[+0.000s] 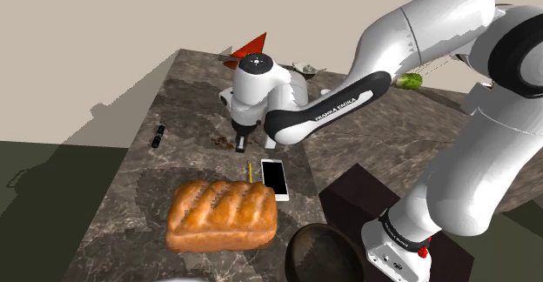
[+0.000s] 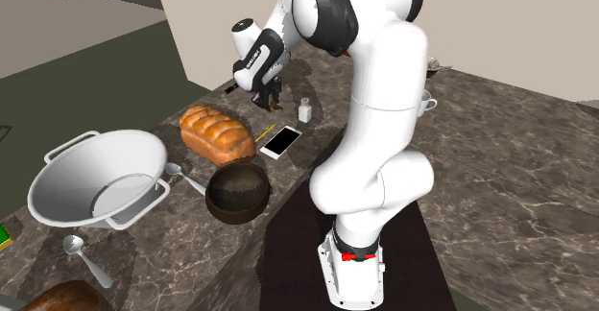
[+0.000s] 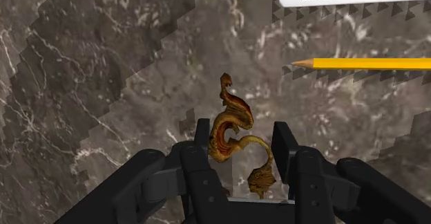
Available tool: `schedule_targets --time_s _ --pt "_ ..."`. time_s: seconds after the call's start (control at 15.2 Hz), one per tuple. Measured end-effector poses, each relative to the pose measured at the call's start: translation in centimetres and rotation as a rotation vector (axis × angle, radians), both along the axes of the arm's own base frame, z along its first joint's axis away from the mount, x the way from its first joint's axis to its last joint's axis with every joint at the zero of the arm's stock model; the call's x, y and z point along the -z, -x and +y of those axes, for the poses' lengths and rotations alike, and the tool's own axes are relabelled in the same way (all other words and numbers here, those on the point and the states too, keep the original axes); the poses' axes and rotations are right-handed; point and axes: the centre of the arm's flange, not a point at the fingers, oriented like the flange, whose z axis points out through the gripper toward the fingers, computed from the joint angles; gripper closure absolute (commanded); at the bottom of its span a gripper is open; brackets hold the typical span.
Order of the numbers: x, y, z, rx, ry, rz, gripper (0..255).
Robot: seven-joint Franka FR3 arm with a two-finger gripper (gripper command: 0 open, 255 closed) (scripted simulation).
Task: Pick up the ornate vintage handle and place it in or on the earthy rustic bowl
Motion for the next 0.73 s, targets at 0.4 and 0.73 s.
schedule_targets --time_s 0.4,0.73 --pt "-3.2 0.0 0.0 0.000 0.000 0.000 255" --pt "-5.8 0.0 0.1 0.000 0.000 0.000 255"
